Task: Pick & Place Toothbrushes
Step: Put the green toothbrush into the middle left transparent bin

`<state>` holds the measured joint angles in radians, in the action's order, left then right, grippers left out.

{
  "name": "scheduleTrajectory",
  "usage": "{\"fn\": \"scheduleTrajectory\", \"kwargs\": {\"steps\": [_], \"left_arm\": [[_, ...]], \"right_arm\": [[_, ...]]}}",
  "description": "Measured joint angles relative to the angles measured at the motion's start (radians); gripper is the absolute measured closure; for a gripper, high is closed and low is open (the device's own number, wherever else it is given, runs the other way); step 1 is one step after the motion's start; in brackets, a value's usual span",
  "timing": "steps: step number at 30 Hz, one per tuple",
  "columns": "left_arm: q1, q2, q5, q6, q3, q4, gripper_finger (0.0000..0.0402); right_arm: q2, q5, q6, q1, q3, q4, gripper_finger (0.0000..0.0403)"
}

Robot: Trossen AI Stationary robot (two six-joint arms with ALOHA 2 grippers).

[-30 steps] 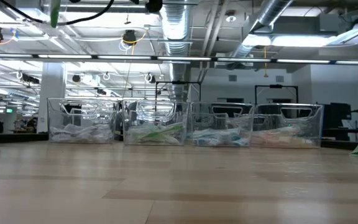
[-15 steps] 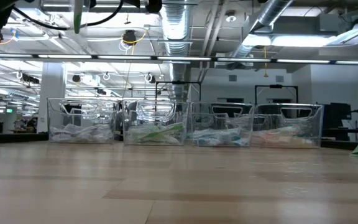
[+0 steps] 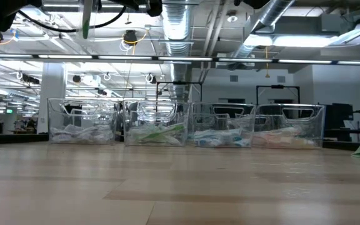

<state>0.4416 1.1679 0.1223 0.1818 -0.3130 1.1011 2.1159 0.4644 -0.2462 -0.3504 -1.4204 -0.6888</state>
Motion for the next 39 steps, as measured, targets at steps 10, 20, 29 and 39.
{"fn": "scheduleTrajectory", "kwargs": {"steps": [10,20,29,39], "left_arm": [[-0.019,-0.001,-0.006,-0.033,-0.001,-0.005,0.0399],[-0.015,-0.001,-0.008,-0.045,-0.001,-0.013,0.0348],[-0.013,-0.003,-0.006,-0.111,-0.001,-0.011,0.0245],[-0.010,-0.007,-0.035,-0.097,-0.001,-0.011,0.0182]], "right_arm": [[0.000,-0.101,-0.041,0.012,-0.044,0.072,0.0371],[-0.001,-0.100,-0.076,-0.008,-0.137,0.267,0.0371],[-0.002,-0.021,-0.046,-0.053,-0.145,0.375,0.0371],[-0.064,0.249,0.034,-0.111,-0.145,0.587,0.0371]]}}
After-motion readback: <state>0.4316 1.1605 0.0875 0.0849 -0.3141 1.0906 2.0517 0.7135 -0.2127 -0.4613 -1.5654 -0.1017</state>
